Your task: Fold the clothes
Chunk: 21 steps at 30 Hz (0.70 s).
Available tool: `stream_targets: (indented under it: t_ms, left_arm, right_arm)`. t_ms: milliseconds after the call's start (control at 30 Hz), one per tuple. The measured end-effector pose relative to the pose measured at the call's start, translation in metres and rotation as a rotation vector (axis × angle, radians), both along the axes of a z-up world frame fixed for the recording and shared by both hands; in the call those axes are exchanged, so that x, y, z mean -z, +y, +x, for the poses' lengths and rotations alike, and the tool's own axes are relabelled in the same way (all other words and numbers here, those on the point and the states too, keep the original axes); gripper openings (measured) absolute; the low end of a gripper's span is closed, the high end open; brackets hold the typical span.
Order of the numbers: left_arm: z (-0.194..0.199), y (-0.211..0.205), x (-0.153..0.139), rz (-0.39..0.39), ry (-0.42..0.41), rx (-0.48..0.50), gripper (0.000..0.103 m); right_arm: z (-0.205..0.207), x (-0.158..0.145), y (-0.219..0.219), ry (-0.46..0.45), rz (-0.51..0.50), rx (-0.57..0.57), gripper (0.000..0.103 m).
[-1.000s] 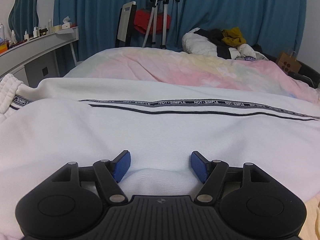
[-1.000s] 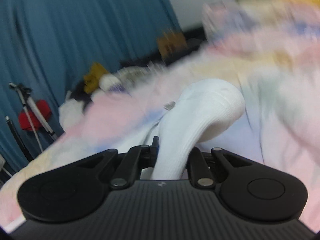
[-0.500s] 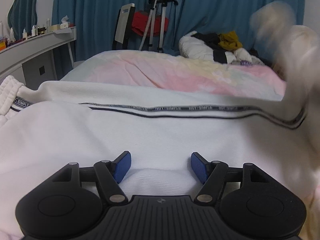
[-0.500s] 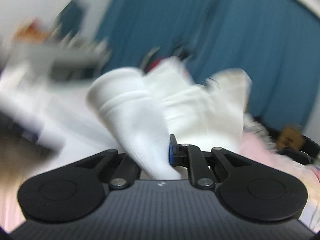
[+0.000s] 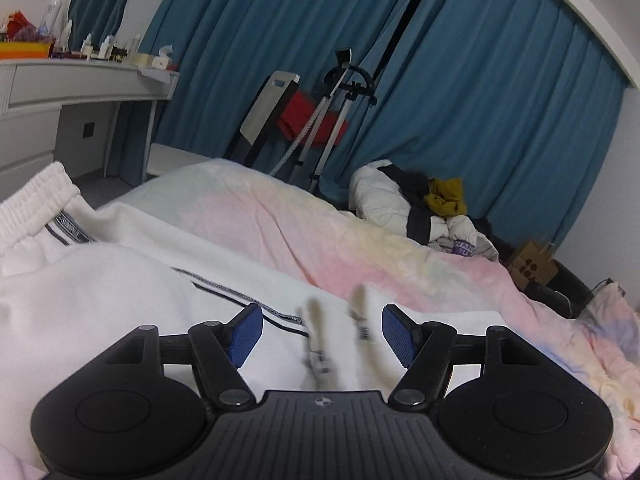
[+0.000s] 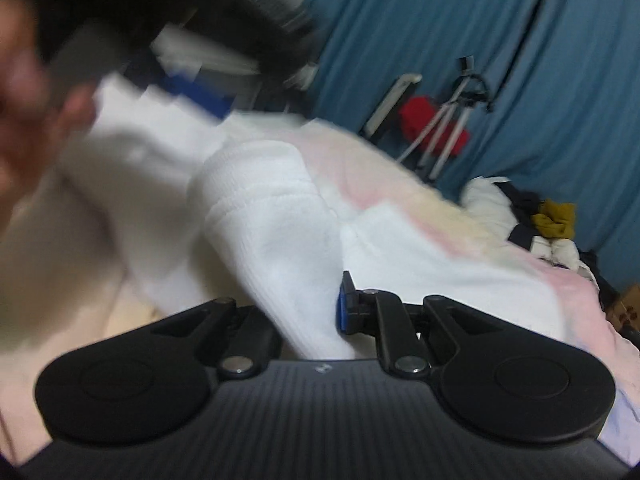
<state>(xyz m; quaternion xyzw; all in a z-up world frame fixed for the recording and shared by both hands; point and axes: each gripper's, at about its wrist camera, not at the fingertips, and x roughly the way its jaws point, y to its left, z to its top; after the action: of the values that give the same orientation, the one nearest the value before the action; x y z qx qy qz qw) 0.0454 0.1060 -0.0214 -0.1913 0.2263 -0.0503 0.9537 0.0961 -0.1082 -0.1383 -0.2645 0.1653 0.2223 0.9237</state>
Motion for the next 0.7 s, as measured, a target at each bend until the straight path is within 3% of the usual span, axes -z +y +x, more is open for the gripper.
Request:
stream_targets:
  t_ms: [67,233,333,400,467,567,633,700]
  left_arm:
    - [0.002,-0.001,0.003,-0.005,0.015,0.019,0.068]
    - [0.01,-0.003,0.0,-0.023,0.012,0.102,0.07]
    - [0.018,-0.007,-0.003,-0.028,0.001,0.163,0.072]
    - [0.027,-0.011,-0.004,-0.041,0.011,0.193,0.072]
    - [0.04,-0.016,-0.004,-0.06,0.035,0.224,0.072]
    - [0.063,-0.023,0.001,-0.074,0.091,0.292,0.072]
    - [0.082,-0.027,0.006,-0.087,0.138,0.323,0.071]
    - [0.102,-0.03,0.015,-0.108,0.191,0.343,0.07]
  right_arm:
    - [-0.001,0.013,0.007,0.001,-0.028,-0.007,0.013]
    - [-0.003,-0.014,-0.003,0.093,0.06,0.014,0.023]
    - [-0.014,-0.029,-0.012,0.176,0.117,-0.02,0.043]
    - [-0.024,-0.04,-0.019,0.241,0.156,-0.061,0.064]
    - [-0.034,-0.055,-0.03,0.288,0.22,-0.1,0.064]
    - [-0.043,-0.075,-0.049,0.272,0.362,-0.141,0.064]
    - [-0.046,-0.077,-0.059,0.236,0.436,-0.094,0.064]
    - [-0.036,-0.07,-0.059,0.218,0.425,-0.057,0.064]
